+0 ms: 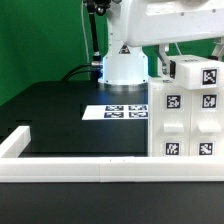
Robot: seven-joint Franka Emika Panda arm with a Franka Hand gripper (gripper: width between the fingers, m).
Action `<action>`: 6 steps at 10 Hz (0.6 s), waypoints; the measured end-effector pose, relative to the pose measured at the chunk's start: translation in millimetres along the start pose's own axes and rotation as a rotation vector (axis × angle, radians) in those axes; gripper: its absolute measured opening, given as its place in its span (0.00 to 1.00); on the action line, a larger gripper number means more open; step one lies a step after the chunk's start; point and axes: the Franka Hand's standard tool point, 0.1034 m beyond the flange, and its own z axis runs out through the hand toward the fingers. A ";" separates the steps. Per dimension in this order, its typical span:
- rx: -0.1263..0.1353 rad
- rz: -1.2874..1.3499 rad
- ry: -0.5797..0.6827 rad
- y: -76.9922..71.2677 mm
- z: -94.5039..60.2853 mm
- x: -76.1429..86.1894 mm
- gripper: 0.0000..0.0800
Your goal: Assemble cabinet
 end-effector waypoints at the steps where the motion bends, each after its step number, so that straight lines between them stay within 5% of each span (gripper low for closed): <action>1: 0.018 0.090 0.009 1.8 -1.3 2.2 0.69; 6: 0.037 0.495 0.011 3.8 -0.8 2.8 0.69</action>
Offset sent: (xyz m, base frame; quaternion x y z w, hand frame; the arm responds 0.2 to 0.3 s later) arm 0.0000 0.0000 0.0000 0.0000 0.0000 0.1296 0.9916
